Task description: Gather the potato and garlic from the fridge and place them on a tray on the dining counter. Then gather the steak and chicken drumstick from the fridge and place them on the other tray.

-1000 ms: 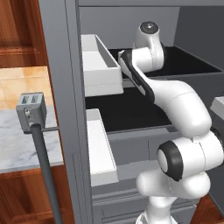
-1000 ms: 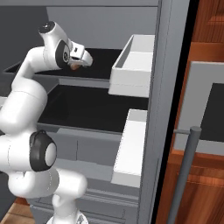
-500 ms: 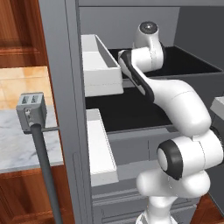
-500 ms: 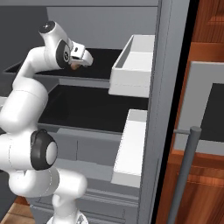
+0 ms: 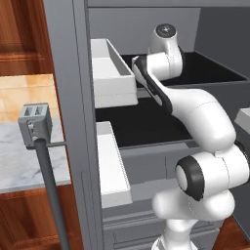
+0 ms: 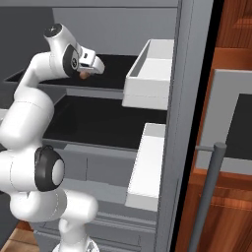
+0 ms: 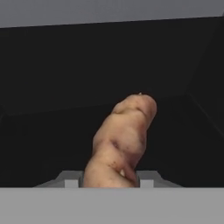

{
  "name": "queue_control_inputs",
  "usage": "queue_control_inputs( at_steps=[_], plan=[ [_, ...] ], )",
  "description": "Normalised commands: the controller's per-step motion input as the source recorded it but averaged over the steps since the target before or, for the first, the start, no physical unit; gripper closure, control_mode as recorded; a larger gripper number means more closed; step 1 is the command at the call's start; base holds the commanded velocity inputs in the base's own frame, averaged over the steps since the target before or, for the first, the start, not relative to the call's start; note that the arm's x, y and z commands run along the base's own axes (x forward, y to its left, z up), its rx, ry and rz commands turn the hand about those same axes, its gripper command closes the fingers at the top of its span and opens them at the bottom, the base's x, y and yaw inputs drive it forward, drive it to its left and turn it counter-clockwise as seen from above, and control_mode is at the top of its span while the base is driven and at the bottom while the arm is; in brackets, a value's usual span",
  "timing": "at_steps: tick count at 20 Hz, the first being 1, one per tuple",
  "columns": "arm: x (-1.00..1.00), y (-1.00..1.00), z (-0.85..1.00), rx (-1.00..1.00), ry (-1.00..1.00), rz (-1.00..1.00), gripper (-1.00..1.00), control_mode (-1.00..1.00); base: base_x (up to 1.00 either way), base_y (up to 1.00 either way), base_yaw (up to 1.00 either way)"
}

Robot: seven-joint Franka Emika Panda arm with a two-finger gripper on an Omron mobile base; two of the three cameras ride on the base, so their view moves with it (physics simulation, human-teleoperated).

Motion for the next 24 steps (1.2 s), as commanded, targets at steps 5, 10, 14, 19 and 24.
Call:
queue_control_inputs(
  at_steps=[5,10,14,19,24],
  plan=[
    [0.0,-0.41,-1.0,0.0,0.03,0.0,1.0,-1.0,0.0,0.0,0.0],
    [-0.03,-0.21,-0.39,0.01,-0.04,0.0,1.0,-1.0,0.0,0.0,0.0],
    [-0.1,-0.05,0.46,0.01,-0.01,0.0,1.0,-1.0,0.0,0.0,0.0],
    [-0.48,-0.04,0.38,0.01,0.01,0.0,1.0,-1.0,0.0,0.0,0.0],
    [-0.97,-0.11,0.03,0.0,0.0,0.0,1.0,-1.0,0.0,0.0,0.0]
  ],
)
